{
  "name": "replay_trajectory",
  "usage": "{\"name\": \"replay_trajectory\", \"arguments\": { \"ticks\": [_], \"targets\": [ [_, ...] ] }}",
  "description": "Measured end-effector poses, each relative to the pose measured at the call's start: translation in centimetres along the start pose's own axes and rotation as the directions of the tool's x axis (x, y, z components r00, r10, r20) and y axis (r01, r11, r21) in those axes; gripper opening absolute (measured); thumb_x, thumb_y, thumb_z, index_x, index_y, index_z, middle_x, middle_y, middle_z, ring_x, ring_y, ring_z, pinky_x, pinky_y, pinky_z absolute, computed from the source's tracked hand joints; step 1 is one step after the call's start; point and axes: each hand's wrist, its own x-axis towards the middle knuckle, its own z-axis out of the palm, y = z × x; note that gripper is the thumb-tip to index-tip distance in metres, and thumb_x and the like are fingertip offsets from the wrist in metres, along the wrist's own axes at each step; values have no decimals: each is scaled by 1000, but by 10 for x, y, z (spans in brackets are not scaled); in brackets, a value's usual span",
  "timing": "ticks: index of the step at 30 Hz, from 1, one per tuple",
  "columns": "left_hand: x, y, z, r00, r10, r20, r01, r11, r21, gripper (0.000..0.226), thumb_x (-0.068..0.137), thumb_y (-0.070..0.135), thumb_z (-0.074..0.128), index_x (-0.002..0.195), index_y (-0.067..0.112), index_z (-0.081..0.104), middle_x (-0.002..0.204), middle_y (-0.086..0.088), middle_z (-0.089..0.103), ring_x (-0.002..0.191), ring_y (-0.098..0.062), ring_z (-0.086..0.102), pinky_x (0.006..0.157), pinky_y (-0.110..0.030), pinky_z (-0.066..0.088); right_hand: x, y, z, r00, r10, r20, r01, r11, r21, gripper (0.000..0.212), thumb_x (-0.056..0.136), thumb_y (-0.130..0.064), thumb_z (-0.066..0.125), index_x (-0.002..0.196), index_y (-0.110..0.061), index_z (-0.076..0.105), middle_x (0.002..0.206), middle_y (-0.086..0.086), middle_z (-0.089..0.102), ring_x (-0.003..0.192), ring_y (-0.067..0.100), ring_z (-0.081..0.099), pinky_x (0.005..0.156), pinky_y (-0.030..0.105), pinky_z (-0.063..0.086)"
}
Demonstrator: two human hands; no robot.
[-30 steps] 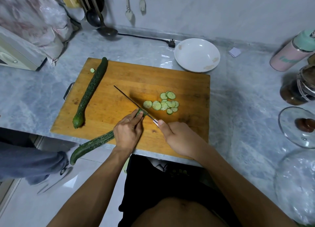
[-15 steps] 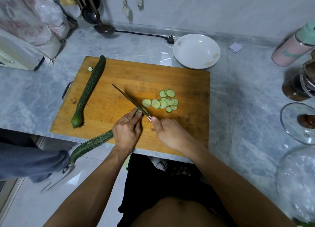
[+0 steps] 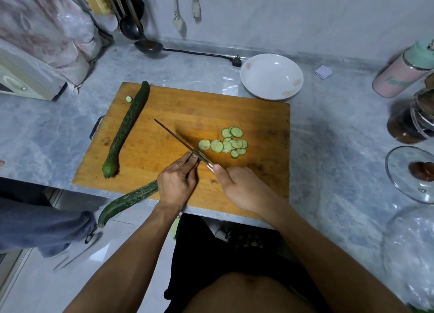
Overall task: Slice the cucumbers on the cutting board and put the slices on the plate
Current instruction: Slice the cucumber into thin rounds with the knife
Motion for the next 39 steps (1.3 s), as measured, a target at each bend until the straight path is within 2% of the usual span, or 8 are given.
{"name": "replay_trajectory", "arguments": {
  "ticks": [15,20,22,25,28,32,36,39],
  "targets": [
    [-2,-2,1,999,38,-9,-38,999,32,21,77,9,71,95,14,79,108,-11,73,82,-25,74,60,-30,57,-5,-2,-4,998,31,54,-32,999,17,64,104,-54,23,61,-11,40,57,6,40,53,24,41,57,37,33],
    [-3,-7,4,999,46,18,-47,999,26,26,81,8,70,105,16,77,117,-9,70,91,-25,73,62,-32,59,-3,-7,-12,990,79,116,-93,989,118,69,104,-56,20,69,-6,53,55,15,45,42,24,46,52,37,48],
    [-3,-5,3,998,54,10,-54,998,22,24,82,7,69,103,14,77,116,-11,70,92,-26,73,64,-32,57,-1,-7,-8,991,96,92,-107,987,123,70,103,-56,21,65,-5,49,54,12,47,40,24,48,53,37,50],
    [-2,0,1,998,54,-12,-54,998,39,20,79,6,69,96,10,79,110,-15,72,86,-29,74,61,-35,58,6,-6,7,993,111,29,-112,992,51,68,103,-56,21,63,-10,48,60,6,48,52,20,49,55,33,44],
    [-2,1,0,998,64,-13,-63,996,59,19,76,6,70,93,8,79,107,-16,72,82,-30,74,58,-34,57,9,-4,19,994,107,7,-107,994,29,62,104,-56,19,62,-15,41,67,5,43,63,20,42,51,30,27],
    [-2,0,-1,1000,19,22,-20,999,33,21,76,7,70,95,9,79,108,-15,72,83,-29,74,60,-34,57,7,-4,23,993,114,-8,-114,992,51,61,104,-56,19,63,-16,40,72,7,46,76,26,46,64,32,30],
    [-1,-7,-9,998,23,60,-22,1000,-15,21,78,11,68,96,8,79,107,-15,73,89,-28,73,69,-36,58,5,-8,25,994,109,-10,-107,990,90,65,104,-55,20,64,-13,48,69,6,51,71,23,50,62,33,32],
    [0,-15,-15,995,10,95,-5,999,-52,23,81,12,65,98,7,78,109,-15,72,95,-28,72,77,-35,57,7,-11,34,995,100,-11,-98,989,107,65,104,-54,18,65,-13,48,74,9,54,83,27,51,72,31,33]
  ]
}}
